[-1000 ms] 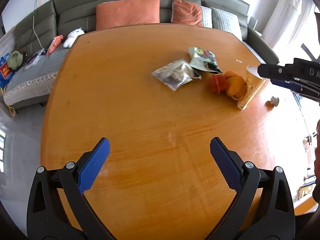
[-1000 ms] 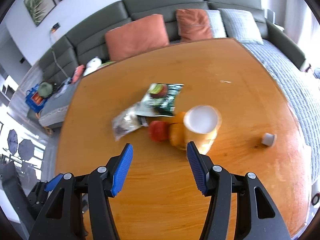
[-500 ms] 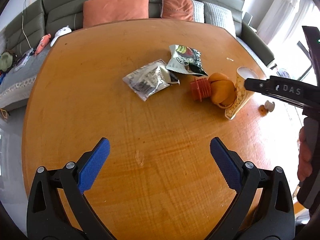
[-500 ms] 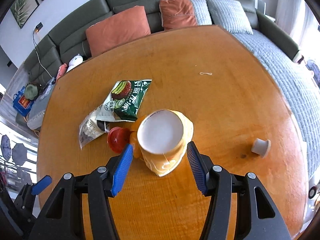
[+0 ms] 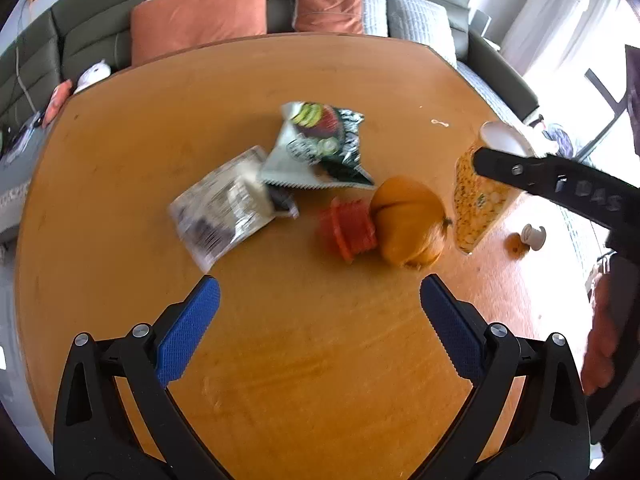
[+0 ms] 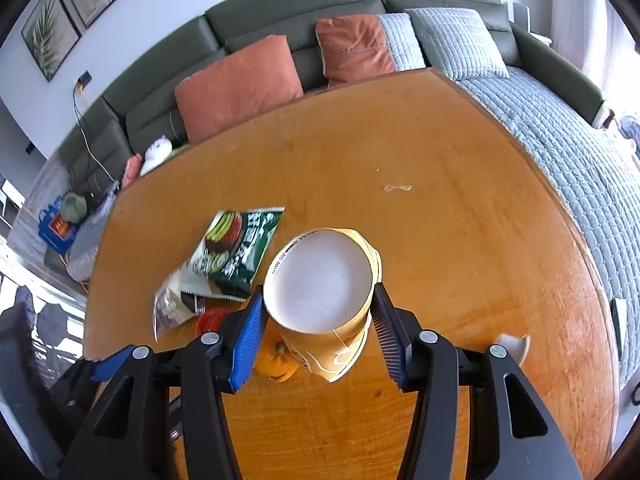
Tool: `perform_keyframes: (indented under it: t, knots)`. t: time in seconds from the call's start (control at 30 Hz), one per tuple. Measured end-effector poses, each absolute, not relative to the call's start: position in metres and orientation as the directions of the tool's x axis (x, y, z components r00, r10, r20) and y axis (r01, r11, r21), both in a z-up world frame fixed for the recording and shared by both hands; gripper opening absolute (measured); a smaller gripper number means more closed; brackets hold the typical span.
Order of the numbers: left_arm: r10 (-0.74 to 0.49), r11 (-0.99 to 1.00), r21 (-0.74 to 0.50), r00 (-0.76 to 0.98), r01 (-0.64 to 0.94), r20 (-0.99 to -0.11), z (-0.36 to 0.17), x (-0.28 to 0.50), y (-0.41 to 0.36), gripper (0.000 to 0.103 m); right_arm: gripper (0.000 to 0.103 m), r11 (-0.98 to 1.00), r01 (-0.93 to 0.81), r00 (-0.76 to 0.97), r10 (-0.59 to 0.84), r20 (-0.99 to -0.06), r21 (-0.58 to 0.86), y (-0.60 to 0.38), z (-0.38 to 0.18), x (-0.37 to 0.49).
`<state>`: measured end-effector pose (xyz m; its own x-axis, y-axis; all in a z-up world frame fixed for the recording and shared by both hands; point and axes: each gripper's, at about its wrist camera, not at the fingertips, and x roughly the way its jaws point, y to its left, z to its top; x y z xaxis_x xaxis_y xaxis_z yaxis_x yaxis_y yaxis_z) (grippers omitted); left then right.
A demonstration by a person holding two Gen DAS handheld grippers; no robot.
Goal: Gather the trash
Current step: 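Grasp the yellow paper cup with the right tool while the left grasps the red cup stack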
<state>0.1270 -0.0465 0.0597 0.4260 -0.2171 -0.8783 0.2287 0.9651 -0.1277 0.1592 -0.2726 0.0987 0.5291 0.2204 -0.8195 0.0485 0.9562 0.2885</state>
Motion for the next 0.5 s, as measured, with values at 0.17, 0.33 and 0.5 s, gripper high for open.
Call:
perform_keyframes:
  t: [0.17, 0.33, 0.5]
  knots:
    - [-0.227, 0.969, -0.155, 0.449, 0.192, -0.864, 0.054, 0.143, -0.056, 0.091, 0.054, 0.948, 0.057, 0.531, 0.237, -0.814, 0.313, -0.291, 0.099, 0.161]
    - [-0.239, 0.967, -0.176, 0.418, 0.183, -0.877, 0.041, 0.157, -0.063, 0.059, 0.054, 0.945, 0.072, 0.526, 0.236, -0.817, 0.320, -0.299, 0.094, 0.163]
    - [-0.253, 0.966, -0.200, 0.426, 0.165, -0.869, 0.039, 0.163, -0.063, 0.051, 0.054, 0.938, 0.081, 0.517, 0.250, -0.819, 0.337, -0.303, 0.089, 0.167]
